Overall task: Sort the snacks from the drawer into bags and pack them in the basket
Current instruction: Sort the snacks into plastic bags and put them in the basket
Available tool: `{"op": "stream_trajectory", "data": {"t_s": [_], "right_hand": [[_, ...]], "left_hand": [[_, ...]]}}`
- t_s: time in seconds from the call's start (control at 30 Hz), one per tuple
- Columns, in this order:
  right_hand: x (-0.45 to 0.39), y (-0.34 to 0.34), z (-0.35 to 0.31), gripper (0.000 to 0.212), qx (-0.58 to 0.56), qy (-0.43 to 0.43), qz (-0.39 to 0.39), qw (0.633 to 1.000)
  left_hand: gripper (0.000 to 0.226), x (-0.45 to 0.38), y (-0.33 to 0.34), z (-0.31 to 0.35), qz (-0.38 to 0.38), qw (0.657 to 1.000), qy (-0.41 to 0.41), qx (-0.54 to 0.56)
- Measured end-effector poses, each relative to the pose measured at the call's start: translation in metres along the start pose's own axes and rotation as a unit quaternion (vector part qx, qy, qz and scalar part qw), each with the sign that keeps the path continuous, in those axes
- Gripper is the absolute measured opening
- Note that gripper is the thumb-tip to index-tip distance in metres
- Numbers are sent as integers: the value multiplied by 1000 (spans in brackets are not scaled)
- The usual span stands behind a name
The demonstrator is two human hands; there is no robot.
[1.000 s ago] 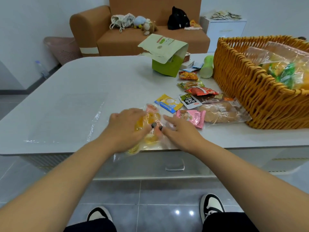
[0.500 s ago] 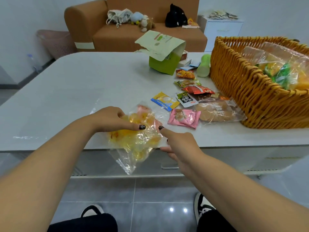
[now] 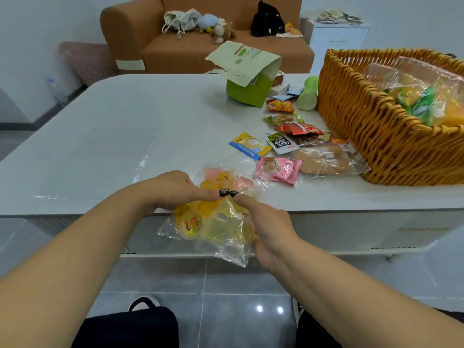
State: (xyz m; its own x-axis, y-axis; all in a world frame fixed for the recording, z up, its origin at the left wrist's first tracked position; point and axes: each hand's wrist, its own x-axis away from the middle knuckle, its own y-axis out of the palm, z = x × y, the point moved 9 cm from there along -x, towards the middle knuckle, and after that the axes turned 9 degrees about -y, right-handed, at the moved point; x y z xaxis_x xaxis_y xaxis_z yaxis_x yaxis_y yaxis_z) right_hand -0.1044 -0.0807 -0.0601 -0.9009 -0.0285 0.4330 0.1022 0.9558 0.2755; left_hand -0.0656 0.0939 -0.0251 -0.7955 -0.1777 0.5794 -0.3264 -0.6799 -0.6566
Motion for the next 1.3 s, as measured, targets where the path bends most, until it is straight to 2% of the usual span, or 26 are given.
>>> {"op": "stream_trajectory", "data": {"t_s": [0.13, 0.2, 0.27, 0.37, 0.53, 0.63, 0.7, 0.8, 0.87, 0.97, 1.07, 1.1, 1.2, 1.3], "right_hand": [[18, 8, -2, 26, -87, 59, -99, 990], [28, 5, -4, 13, -115, 61, -126, 984], [39, 0, -7, 9, -119, 51, -136, 982], [52, -9, -9, 16, -114, 55, -142, 982], [76, -27, -22, 12, -172, 63, -167, 969], [84, -43, -35, 20, -164, 30, -166, 972], [86, -55, -48, 28, -154, 7, -161, 975], [86, -82, -75, 17, -141, -36, -144, 979], [85, -104, -96, 18, -128, -62, -123, 982], [82, -144, -126, 34, -72, -100, -72, 990], [84, -182, -166, 68, 0, -156, -22, 987], [86, -193, -181, 72, 21, -180, -9, 983], [86, -223, -223, 54, 43, -234, 23, 971], [74, -245, -261, 62, 29, -249, 43, 967]], "left_hand": [[85, 26, 12, 1, -25, 998, -2, 62], [81, 38, 20, 4, -21, 997, -2, 71], [72, 48, 27, 4, 0, 997, -8, 81], [60, 67, 35, 4, 28, 993, -8, 111], [39, 96, 35, 21, 3, 986, 17, 163], [41, 114, 31, 44, 1, 988, 45, 149], [33, 125, 27, 64, 10, 985, 58, 161], [15, 135, 25, 100, 17, 976, 95, 194], [7, 137, 26, 124, 24, 969, 109, 220], [12, 135, 29, 160, 43, 958, 123, 254], [10, 125, 33, 199, 78, 949, 162, 260], [12, 122, 34, 214, 96, 947, 181, 245], [20, 115, 47, 261, 139, 937, 255, 193], [31, 107, 60, 305, 176, 915, 323, 164]]}}
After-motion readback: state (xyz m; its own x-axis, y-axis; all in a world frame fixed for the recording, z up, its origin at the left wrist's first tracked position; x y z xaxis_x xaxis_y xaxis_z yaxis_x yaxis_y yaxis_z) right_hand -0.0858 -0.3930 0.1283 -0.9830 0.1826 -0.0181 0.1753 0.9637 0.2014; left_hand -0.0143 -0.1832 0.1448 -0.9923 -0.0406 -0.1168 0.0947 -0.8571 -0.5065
